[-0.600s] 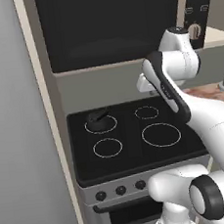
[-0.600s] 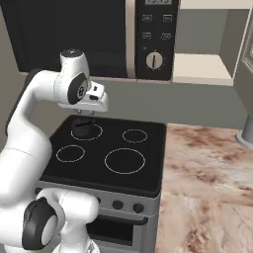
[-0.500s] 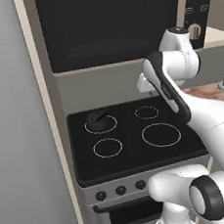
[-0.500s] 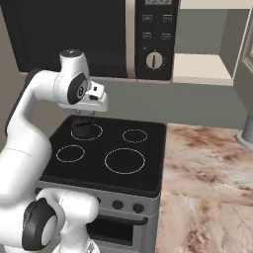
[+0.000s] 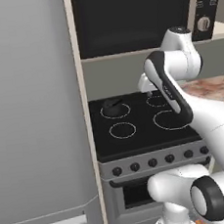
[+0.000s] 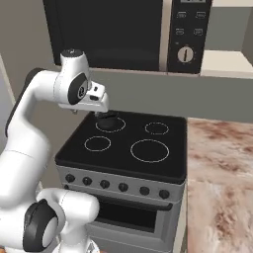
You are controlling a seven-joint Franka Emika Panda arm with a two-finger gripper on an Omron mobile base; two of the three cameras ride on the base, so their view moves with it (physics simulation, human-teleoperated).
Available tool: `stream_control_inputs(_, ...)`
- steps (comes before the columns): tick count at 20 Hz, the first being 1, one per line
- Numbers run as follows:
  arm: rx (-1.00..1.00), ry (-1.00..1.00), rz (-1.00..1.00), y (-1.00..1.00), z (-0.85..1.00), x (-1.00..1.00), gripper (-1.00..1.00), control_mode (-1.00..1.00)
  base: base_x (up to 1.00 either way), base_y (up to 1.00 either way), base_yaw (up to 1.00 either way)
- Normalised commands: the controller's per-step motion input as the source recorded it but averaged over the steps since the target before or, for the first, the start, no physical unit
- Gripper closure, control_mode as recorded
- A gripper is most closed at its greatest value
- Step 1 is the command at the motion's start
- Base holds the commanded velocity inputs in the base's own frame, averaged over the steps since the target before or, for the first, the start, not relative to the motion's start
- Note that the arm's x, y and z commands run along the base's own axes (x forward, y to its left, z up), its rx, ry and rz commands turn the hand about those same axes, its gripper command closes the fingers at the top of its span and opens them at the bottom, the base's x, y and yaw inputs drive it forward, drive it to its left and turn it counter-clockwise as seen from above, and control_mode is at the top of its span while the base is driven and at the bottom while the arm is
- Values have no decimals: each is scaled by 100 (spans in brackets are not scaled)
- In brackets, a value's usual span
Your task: Turn on the rear left burner of the stove.
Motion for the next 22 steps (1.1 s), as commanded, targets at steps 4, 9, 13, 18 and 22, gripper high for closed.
stream_control_inputs(4, 0, 0, 0, 0, 0, 0, -100, 100, -23, 81, 2)
stream_control_inputs(9, 0, 0, 0, 0, 0, 0, -100, 100, -20, 93, 0)
stream_control_inputs(13, 0, 0, 0, 0, 0, 0, -100, 100, -40, 77, 0)
stream_control_inputs(18, 0, 0, 0, 0, 0, 0, -100, 100, -15, 58, 0)
stream_control_inputs(22, 0, 0, 0, 0, 0, 0, -100, 100, -7, 48, 0)
